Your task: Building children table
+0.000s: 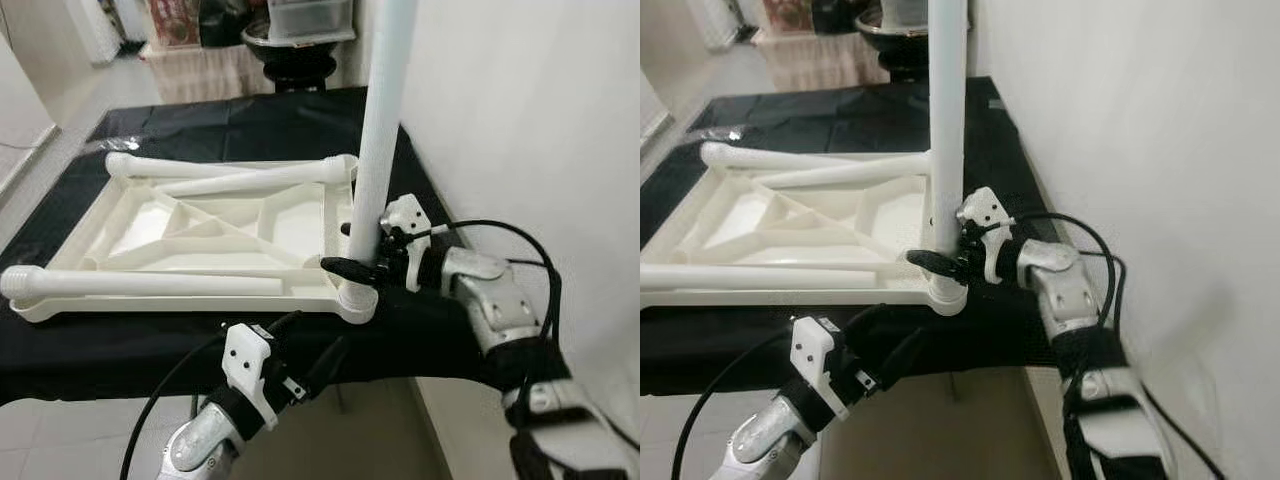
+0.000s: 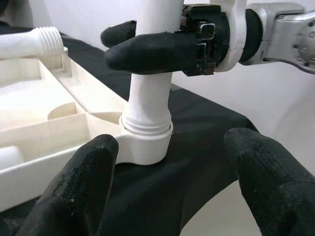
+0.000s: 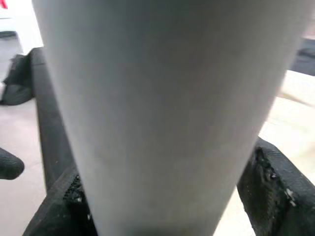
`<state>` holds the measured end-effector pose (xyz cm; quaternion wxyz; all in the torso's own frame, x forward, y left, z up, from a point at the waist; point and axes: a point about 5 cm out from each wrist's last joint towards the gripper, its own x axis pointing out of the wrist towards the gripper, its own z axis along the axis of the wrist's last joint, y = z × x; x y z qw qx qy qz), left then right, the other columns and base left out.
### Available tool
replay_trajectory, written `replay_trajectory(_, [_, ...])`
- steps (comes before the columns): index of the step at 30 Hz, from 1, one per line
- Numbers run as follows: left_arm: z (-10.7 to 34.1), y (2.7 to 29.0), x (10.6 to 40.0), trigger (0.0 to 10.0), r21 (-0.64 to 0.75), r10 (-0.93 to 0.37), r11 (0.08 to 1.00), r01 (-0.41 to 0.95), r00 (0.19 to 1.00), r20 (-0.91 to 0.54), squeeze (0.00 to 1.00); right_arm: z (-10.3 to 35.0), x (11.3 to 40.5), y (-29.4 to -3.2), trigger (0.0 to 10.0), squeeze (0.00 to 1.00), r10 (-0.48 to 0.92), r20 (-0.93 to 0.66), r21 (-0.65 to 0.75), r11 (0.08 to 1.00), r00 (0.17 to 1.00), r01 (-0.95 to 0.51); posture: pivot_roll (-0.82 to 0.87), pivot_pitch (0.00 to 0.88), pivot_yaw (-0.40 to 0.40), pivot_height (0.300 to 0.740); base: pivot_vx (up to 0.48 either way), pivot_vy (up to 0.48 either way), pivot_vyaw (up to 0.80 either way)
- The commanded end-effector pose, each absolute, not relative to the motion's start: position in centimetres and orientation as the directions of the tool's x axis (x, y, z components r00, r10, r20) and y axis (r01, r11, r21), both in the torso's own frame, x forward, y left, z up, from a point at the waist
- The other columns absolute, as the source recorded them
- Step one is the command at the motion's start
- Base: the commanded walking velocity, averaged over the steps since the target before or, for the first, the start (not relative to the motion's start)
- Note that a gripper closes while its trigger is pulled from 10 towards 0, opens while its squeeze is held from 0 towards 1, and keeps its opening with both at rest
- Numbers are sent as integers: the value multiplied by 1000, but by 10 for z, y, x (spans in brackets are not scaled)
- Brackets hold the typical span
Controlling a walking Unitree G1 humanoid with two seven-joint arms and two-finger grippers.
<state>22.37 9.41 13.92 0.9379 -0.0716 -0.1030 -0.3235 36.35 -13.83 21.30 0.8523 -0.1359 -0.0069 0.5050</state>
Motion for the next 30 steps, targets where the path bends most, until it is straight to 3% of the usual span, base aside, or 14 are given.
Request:
replay_trajectory(1, [136, 95, 220, 10000, -72, -593, 782, 619, 775, 219, 0, 218, 365, -139, 10000, 0, 880, -124, -238, 423, 459, -874, 99, 163, 12, 740, 0, 0, 0])
replay_trajectory(2, [136, 95, 219, 10000, -73, -593, 782, 619, 775, 219, 0, 221, 365, -141, 9137, 0, 894, -120, -226, 399, 432, -889, 101, 164, 13, 740, 0, 0, 0])
replay_trajectory(3, [136, 95, 219, 10000, -73, -593, 782, 619, 775, 219, 0, 221, 365, -141, 9137, 0, 894, -120, -226, 399, 432, -889, 101, 164, 13, 740, 0, 0, 0])
replay_trajectory(4, [136, 95, 218, 10000, -74, -593, 782, 619, 775, 218, 0, 223, 365, -143, 118, 0, 904, -118, -220, 379, 410, -899, 103, 168, 11, 740, 0, 0, 0])
replay_trajectory(12, [135, 93, 215, 10000, -79, -595, 780, 621, 775, 213, 0, 226, 364, -156, 0, 0, 941, -124, -189, 290, 316, -938, 82, 168, 7, 740, 0, 0, 0])
replay_trajectory(18, [135, 92, 216, 10000, -82, -595, 780, 620, 776, 212, 0, 221, 360, -164, 0, 0, 943, -109, -182, 293, 316, -939, 78, 169, 10, 740, 0, 0, 0])
replay_trajectory(20, [135, 92, 216, 10000, -84, -594, 780, 621, 776, 212, 0, 215, 355, -172, 0, 0, 913, -87, -192, 376, 398, -906, 63, 176, 17, 740, 0, 0, 0])
replay_trajectory(22, [135, 92, 216, 10000, -84, -594, 780, 621, 776, 212, 0, 215, 355, -172, 0, 0, 913, -87, -192, 376, 398, -906, 63, 176, 17, 740, 0, 0, 0])
replay_trajectory(23, [135, 93, 216, 10000, -84, -594, 780, 621, 776, 212, 0, 212, 354, -175, 0, 0, 896, -73, -198, 417, 438, -887, 59, 178, 18, 740, 0, 0, 0])
replay_trajectory(24, [135, 94, 217, 10000, -85, -594, 780, 621, 776, 212, 0, 204, 354, -177, 0, 0, 842, -71, -202, 513, 535, -834, 52, 181, 18, 740, 0, 0, 0])
replay_trajectory(25, [136, 95, 217, 10000, -85, -595, 779, 621, 776, 212, 0, 190, 355, -173, 0, 0, 718, -53, -179, 677, 694, -714, 49, 181, 16, 740, 0, 0, 0])
replay_trajectory(26, [136, 96, 217, 10000, -85, -595, 779, 621, 775, 212, 0, 180, 354, -172, 0, 0, 608, -46, -162, 778, 792, -607, 49, 181, 16, 740, 0, 0, 0])
replay_trajectory(27, [136, 97, 217, 10000, -85, -595, 779, 621, 775, 212, 0, 163, 343, -164, 0, 0, 376, -55, -102, 919, 925, -380, 39, 185, 29, 740, 0, 0, 0])
replay_trajectory(30, [136, 98, 219, 10000, -84, -595, 779, 621, 775, 211, 0, 148, 328, -144, 0, 0, 328, -101, -38, 942, 939, -333, 41, 184, 37, 740, 0, 0, 0])
